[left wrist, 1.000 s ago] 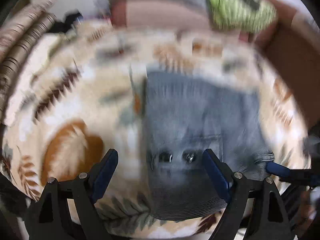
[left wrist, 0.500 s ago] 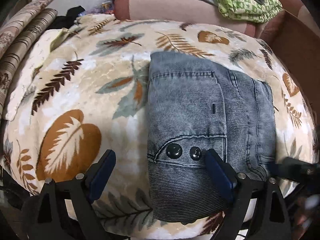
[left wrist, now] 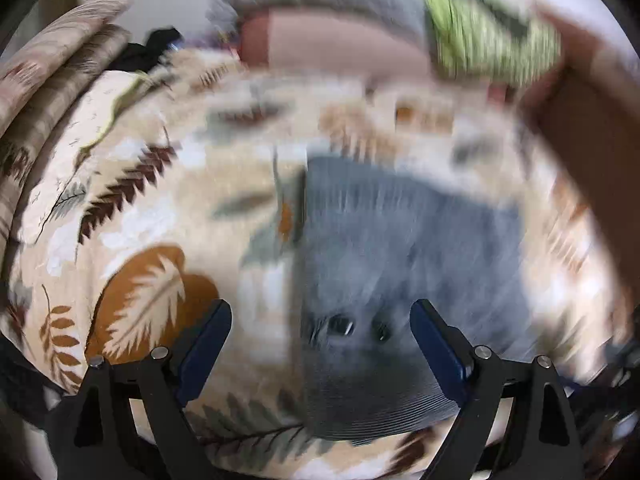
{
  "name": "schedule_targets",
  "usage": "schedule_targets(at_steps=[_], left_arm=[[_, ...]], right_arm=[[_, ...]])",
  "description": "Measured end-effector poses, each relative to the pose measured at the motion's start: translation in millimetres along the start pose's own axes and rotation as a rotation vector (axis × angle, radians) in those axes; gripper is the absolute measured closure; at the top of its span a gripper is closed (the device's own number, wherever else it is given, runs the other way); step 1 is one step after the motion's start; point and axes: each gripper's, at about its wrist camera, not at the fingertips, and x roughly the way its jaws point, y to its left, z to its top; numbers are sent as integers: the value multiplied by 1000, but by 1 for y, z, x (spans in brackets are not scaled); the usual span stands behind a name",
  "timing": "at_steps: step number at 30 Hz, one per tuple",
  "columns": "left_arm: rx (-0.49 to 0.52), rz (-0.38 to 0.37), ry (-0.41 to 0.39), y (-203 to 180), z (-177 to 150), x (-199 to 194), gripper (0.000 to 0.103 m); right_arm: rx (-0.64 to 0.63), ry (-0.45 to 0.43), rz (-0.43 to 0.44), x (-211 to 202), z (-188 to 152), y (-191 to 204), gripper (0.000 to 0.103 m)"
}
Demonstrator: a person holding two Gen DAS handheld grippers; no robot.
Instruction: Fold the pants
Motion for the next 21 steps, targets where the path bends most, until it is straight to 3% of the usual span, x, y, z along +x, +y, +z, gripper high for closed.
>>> schedule_targets(at_steps=[1,3,7,11,13,14,16,21], left_arm=[[42,32,35,-6,-5,14,12],[27,41,-32,-3,-13,15,7],[-7,4,8,4,-5,10,8],[-43,-48,-61,8,2,-11,8],[18,0,-36,-1,2,-2,8],[84,36,23,-10,-3,14,7],[119,52,-31,-15,-8,17,7],[175,109,-52,-25,-10,14,7]], right_arm=[[18,-7,-22,-1,-1,-6,4],[72,-32,-108,-4,1,-22,4],[71,-34,-135,-2,12,-27,4],[16,-43,-139,6,36,-12,4],[-12,-49,-159,14,53,-5,4],[-25,-49,-168,19,61,-1,4],[-62,-44,-199,32,79,8,4],[-113,-4,-309,70,121,16,4]])
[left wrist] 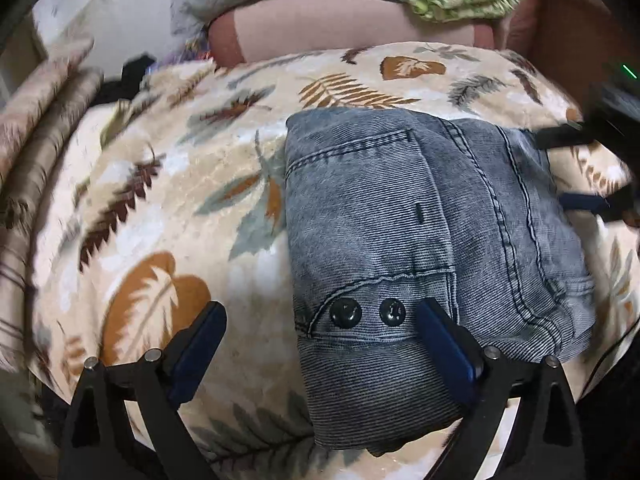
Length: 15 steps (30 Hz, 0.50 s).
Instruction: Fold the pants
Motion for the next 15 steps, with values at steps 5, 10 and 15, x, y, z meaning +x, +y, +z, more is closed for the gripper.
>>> schedule_targets(at_steps=[5,10,15], left_arm=[[14,10,-27,1,0,-1,7],[-95,-139,-17,31,7,-10,7],[-306,-150,-97,77,13,-23,6]], right_arm=[[-152,109,-73,33,6,33,42],[-354,34,-262,26,-3,67,52],[-292,37,-248,34,-5,36,25]])
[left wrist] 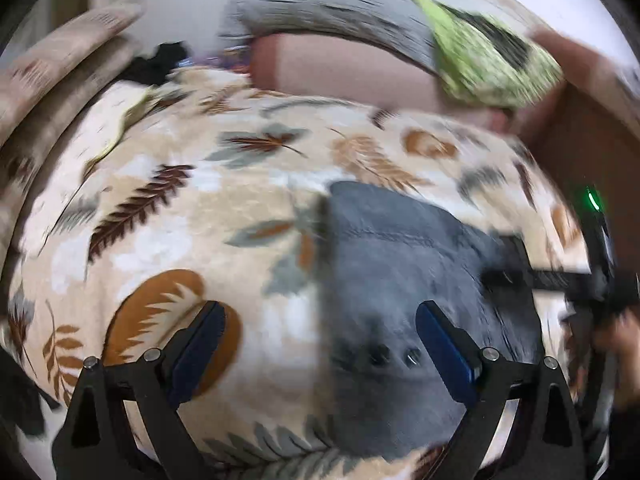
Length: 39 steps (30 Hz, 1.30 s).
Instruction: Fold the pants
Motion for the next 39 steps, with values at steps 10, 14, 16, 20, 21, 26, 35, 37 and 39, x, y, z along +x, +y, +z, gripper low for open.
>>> schedule_targets(at_steps=[10,14,16,20,21,26,35,37,39], left_arm=[[230,185,123,-27,-19,49,4],[159,88,145,-13,-11,42,4],[90,38,117,-2,-2,24,4],[-46,32,49,21,7,6,4],[-92,23,59,28,5,7,4],[-83,-28,270,25,-23,52,3],[-137,-75,144,29,-9,25,4],[-35,-49,225,14,-21,41,4],[91,11,194,-3,-33,39,2]], right_arm=[[85,-142,269,-94,-34,23,11],[129,85,320,-21,-71,10,12],[123,21,334,-24,-76,10,12],[46,-30,247,-65,-70,31,12],[20,-50,274,-74,-71,35,12],[43,68,303,-27,-92,22,9],[19,-9,314,-62,-93,26,7],[60,36,306,-36,-103,13,7],[61,24,302,-45,-100,17,7]])
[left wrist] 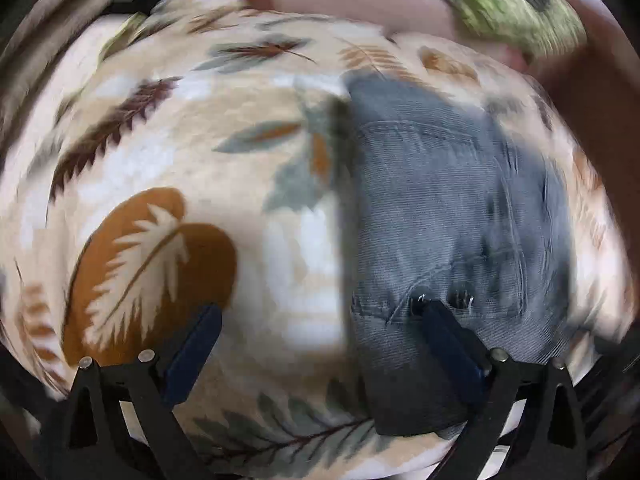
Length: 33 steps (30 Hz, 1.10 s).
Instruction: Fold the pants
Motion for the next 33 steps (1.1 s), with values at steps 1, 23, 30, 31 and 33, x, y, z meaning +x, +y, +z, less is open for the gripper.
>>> schedule_targets(at_steps=[1,23,30,31,33], left_arm=[[-3,33,-47,-3,-2,-12,2],[156,-52,-102,-48,-13,-48,2],[103,-66,24,-46,-21,-8,1],[85,-67,31,-44,-20,-9,1],[107,-59,23,-46,-20,-12,1]], right_arm=[[-16,5,-31,-5,3,7,7],[64,-31,130,18,110,19,7],[129,18,99,28,54,-25,3],[129,-19,117,21,53,-23,3],[133,-22,98,7,53,-13,3]])
